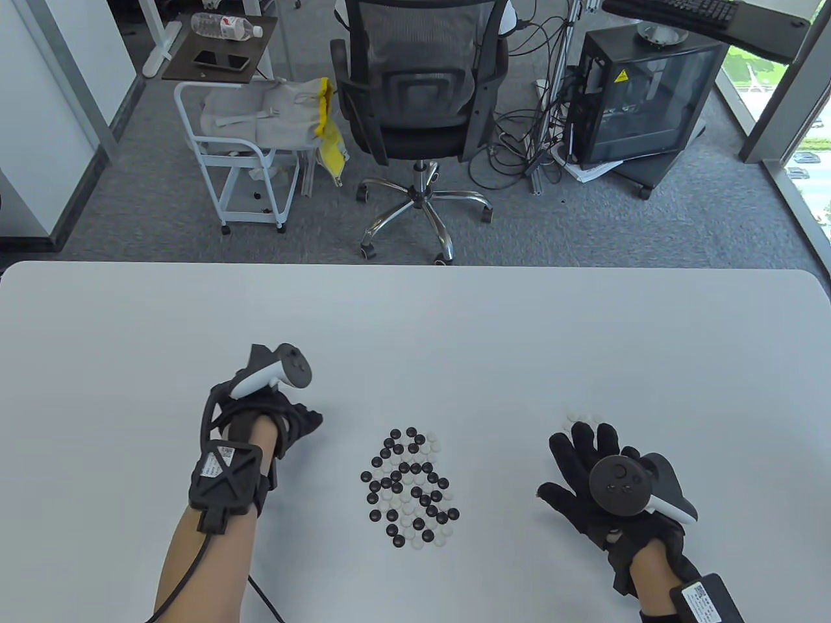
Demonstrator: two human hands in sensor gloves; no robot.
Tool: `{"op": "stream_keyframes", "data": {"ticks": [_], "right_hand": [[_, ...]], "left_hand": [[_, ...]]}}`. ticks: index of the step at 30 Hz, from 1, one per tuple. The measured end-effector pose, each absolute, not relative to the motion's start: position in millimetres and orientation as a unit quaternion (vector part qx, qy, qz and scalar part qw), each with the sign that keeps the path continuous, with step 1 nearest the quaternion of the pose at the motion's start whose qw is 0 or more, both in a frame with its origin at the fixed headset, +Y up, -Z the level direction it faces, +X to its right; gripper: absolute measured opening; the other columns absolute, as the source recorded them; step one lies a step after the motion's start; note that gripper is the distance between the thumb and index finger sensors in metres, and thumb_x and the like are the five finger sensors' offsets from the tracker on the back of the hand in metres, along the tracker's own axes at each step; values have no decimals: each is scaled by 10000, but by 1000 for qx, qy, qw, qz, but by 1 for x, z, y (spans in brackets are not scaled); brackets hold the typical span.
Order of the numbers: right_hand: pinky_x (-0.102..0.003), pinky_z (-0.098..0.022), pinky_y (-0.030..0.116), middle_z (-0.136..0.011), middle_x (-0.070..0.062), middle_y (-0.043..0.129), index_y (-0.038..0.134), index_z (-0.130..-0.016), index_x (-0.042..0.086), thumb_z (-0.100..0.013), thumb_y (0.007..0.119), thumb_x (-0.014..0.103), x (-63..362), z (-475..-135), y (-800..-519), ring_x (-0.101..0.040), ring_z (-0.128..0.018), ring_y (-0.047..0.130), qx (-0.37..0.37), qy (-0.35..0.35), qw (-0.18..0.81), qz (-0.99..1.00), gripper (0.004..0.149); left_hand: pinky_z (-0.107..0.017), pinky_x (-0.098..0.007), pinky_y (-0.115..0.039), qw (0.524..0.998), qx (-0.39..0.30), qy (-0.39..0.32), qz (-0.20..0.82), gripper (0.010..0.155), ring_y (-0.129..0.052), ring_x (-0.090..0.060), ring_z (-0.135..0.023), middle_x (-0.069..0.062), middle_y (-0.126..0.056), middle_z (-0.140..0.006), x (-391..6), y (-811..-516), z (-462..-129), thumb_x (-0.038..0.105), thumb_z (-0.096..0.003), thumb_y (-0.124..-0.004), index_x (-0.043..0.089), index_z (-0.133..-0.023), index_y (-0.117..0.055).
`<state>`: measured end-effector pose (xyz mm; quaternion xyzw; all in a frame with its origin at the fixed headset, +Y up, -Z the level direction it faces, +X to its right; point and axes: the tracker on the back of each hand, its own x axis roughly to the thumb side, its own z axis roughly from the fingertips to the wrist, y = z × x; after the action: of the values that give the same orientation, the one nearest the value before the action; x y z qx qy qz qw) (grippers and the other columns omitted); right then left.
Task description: Go stone sorting task
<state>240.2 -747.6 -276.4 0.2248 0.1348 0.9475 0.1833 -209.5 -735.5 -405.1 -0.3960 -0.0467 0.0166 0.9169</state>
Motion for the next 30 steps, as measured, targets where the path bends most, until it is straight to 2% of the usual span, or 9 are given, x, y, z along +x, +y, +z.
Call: {"op": "stream_keyframes", "data": {"ticks": [4, 8, 13, 18, 21, 27, 30], "right_hand": [[-916, -532, 112, -1112, -497, 69, 234, -1190, -75, -621, 494, 513, 240, -276, -748, -724, -905, -29, 225, 136, 182, 948, 858], [-917, -531, 112, -1112, -498, 69, 235, -1190, -75, -623, 493, 511, 240, -276, -748, -724, -905, -30, 226, 137, 182, 947, 855], [-917, -531, 112, -1113, -497, 70, 234, -1191, -75, -622, 494, 513, 240, -276, -747, -725, -905, -30, 227, 138, 181, 947, 858], [-917, -531, 111, -1113, -498, 68, 234, -1190, -76, -621, 494, 514, 241, -276, -747, -724, -905, -31, 228, 138, 182, 947, 860], [-917, -531, 112, -1112, -499, 69, 234, -1190, -76, -622, 494, 513, 240, -276, -747, -725, -905, -31, 230, 137, 181, 946, 859], [-917, -530, 112, -1113, -498, 69, 233, -1190, -77, -622, 493, 512, 240, -275, -748, -724, -905, -31, 229, 142, 181, 946, 859], [-917, -531, 111, -1112, -500, 69, 235, -1191, -76, -622, 492, 514, 242, -275, -747, -724, -906, -32, 227, 139, 185, 946, 859]], "left_hand": [[-563, -831, -83, 905, -387, -172, -31, 655, 47, -552, -1003, -233, -36, -1194, -143, -734, -384, 560, -532, -555, 305, -1128, -649], [-573, -833, -91, 885, -374, -271, -56, 649, 56, -548, -1001, -233, -21, -1189, -88, -740, -358, 551, -532, -549, 317, -1134, -611], [-569, -834, -78, 860, -381, -331, -81, 655, 84, -544, -988, -233, 22, -1173, -48, -755, -340, 545, -531, -535, 333, -1150, -527], [-558, -834, -53, 854, -388, -332, -102, 671, 136, -542, -964, -234, 85, -1146, -35, -774, -339, 544, -527, -517, 350, -1160, -405], [-551, -834, -41, 856, -395, -324, -76, 685, 156, -541, -952, -233, 118, -1131, -31, -778, -347, 548, -523, -507, 354, -1162, -355], [-542, -830, -6, 885, -397, -243, -18, 691, 205, -530, -936, -216, 168, -1111, -11, -783, -403, 566, -512, -472, 382, -1162, -323], [-541, -827, 6, 898, -398, -185, 11, 683, 210, -526, -937, -206, 181, -1113, -21, -782, -427, 566, -511, -467, 390, -1160, -344]]}}
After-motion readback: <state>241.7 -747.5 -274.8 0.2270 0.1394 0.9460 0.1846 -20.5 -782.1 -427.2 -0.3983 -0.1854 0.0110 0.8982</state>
